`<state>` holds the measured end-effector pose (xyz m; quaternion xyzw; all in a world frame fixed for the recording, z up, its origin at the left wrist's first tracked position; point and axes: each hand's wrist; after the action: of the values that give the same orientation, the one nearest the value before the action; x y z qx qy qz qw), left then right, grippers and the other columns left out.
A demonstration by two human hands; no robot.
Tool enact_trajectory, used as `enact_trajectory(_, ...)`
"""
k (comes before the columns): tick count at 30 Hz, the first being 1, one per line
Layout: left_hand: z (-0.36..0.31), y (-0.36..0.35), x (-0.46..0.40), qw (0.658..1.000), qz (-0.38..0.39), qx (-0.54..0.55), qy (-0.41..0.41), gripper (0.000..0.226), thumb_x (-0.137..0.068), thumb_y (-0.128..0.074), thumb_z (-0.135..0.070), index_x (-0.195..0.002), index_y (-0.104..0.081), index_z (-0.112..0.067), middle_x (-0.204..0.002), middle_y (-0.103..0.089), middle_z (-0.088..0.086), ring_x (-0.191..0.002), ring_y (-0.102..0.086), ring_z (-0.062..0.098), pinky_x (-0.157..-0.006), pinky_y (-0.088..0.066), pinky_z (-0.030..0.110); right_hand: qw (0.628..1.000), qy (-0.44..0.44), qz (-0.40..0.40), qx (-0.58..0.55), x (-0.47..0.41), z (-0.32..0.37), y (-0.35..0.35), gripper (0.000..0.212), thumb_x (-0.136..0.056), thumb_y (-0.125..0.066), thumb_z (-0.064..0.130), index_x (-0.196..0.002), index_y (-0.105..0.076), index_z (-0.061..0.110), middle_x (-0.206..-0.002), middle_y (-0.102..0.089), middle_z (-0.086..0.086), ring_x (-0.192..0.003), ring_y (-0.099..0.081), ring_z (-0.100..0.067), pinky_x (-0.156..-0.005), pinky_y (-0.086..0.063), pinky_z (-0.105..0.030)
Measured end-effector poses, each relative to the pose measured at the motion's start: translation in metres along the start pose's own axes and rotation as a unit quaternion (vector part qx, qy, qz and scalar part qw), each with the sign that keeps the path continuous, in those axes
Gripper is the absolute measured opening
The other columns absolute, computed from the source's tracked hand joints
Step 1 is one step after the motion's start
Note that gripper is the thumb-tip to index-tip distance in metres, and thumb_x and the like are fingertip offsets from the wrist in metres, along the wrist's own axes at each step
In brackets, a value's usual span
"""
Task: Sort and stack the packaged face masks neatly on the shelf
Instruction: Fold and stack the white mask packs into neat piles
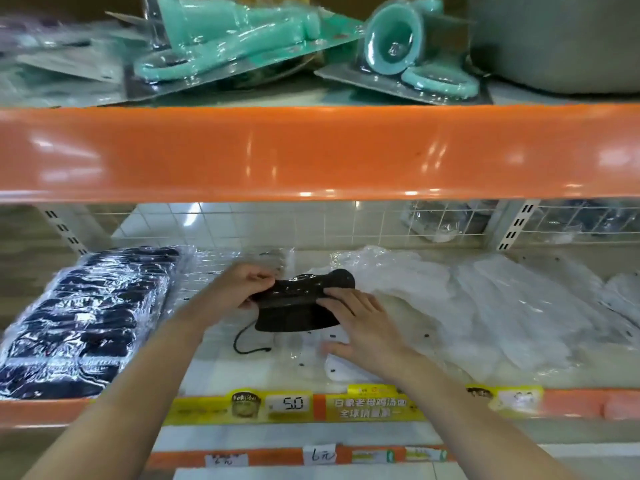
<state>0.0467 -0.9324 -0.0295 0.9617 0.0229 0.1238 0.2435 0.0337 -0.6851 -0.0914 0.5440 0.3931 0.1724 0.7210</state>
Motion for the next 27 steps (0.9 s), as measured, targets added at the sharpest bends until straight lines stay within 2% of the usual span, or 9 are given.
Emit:
enact_trajectory(3, 0.01, 0.019, 0.003, 1.0, -0.005, -0.023, 0.01, 0.009, -0.094, -0.059, -0.018, -0.094, -0.067, -0.021, -0.096, -0.068, 0.006, -0.089, -0.061, 0.018, -0.066, -0.045, 0.021, 0.999, 0.005, -0.034, 0.02, -0.013, 0.019, -0.006, 0.041, -0.079, -0.045, 0.038, -0.108, -0.067, 0.019, -0.11, -0.066, 0.001, -0.097, -0.062, -0.017, -0.079, -0.046, -0.027)
enact_trajectory(5, 0.014, 0.024, 0.006, 0.998, 0.003, -0.063, -0.011, 0.014, -0.095, -0.058, -0.018, -0.104, -0.068, -0.014, -0.103, -0.069, 0.011, -0.086, -0.06, 0.016, -0.067, -0.044, 0.02, 0.996, 0.016, -0.079, 0.038, -0.022, 0.026, -0.013, 0.021, -0.075, -0.062, 0.023, -0.092, -0.072, 0.017, -0.094, -0.068, 0.001, -0.079, -0.066, -0.019, -0.065, -0.048, -0.024)
enact_trajectory(7, 0.018, 0.026, 0.009, 0.987, -0.022, -0.15, -0.051, 0.025, -0.095, -0.058, -0.021, -0.117, -0.064, -0.011, -0.111, -0.067, 0.009, -0.092, -0.059, 0.016, -0.078, -0.046, 0.025, 0.995, 0.026, -0.089, 0.034, -0.028, 0.031, -0.017, 0.033, -0.057, -0.083, 0.01, -0.088, -0.07, 0.014, -0.087, -0.066, 0.0, -0.074, -0.063, -0.021, -0.062, -0.05, -0.027)
enact_trajectory(10, 0.02, 0.027, 0.017, 0.922, -0.091, -0.345, -0.149, 0.035, -0.096, -0.053, -0.033, -0.126, -0.059, -0.016, -0.122, -0.061, 0.003, -0.11, -0.056, 0.021, -0.092, -0.044, 0.035, 0.995, 0.018, -0.082, 0.049, -0.04, 0.04, -0.021, 0.047, -0.041, -0.081, -0.004, -0.084, -0.068, 0.01, -0.082, -0.06, -0.004, -0.07, -0.057, -0.023, -0.058, -0.05, -0.031)
enact_trajectory(16, 0.028, 0.036, 0.041, 0.815, -0.082, -0.491, -0.297, 0.045, -0.09, -0.044, -0.055, -0.111, -0.067, -0.022, -0.108, -0.066, -0.003, -0.102, -0.062, 0.021, -0.082, -0.048, 0.033, 0.992, 0.029, -0.121, 0.024, -0.065, 0.082, -0.025, 0.046, -0.045, -0.079, -0.006, -0.087, -0.065, 0.006, -0.081, -0.058, -0.009, -0.07, -0.057, -0.028, -0.059, -0.05, -0.032)
enact_trajectory(18, 0.045, 0.049, 0.048, 0.787, -0.12, -0.497, -0.345, 0.033, -0.081, -0.054, -0.045, -0.087, -0.072, -0.018, -0.085, -0.069, -0.001, -0.077, -0.068, 0.023, -0.063, -0.052, 0.031, 0.99, 0.027, -0.135, 0.015, -0.075, 0.101, -0.03, 0.038, -0.055, -0.077, -0.006, -0.089, -0.067, 0.006, -0.083, -0.06, -0.01, -0.073, -0.059, -0.03, -0.063, -0.052, -0.035)
enact_trajectory(20, 0.069, 0.066, 0.05, 0.76, -0.188, -0.49, -0.383, 0.013, -0.072, -0.076, -0.023, -0.083, -0.07, -0.018, -0.078, -0.066, -0.001, -0.071, -0.065, 0.024, -0.056, -0.051, 0.03, 0.987, 0.029, -0.158, 0.016, -0.084, 0.121, -0.037, 0.034, -0.059, -0.073, -0.005, -0.091, -0.068, 0.007, -0.084, -0.06, -0.009, -0.075, -0.059, -0.031, -0.064, -0.051, -0.037)
enact_trajectory(22, 0.088, 0.084, 0.059, 0.762, -0.217, -0.461, -0.399, 0.014, -0.075, -0.075, -0.008, -0.084, -0.068, -0.017, -0.081, -0.065, -0.001, -0.074, -0.062, 0.023, -0.057, -0.051, 0.033, 0.984, 0.034, -0.175, 0.012, -0.093, 0.142, -0.042, 0.032, -0.062, -0.07, -0.001, -0.092, -0.067, 0.01, -0.085, -0.06, -0.007, -0.078, -0.058, -0.03, -0.065, -0.051, -0.037)
enact_trajectory(27, 0.133, 0.127, 0.086, 0.734, -0.275, -0.456, -0.421, 0.011, -0.079, -0.07, -0.004, -0.088, -0.071, -0.011, -0.093, -0.068, 0.005, -0.087, -0.064, 0.026, -0.072, -0.047, 0.034, 0.986, 0.082, -0.145, 0.005, -0.106, 0.182, -0.052, 0.036, -0.07, -0.068, 0.007, -0.104, -0.068, 0.018, -0.098, -0.065, 0.001, -0.091, -0.058, -0.021, -0.079, -0.04, -0.032)
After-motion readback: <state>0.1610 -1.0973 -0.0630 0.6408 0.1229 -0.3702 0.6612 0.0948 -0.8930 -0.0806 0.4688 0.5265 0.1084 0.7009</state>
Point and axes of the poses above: each hand's wrist, its own x-axis away from the middle knuckle, its own y-axis out of the back of the hand, z = x × y
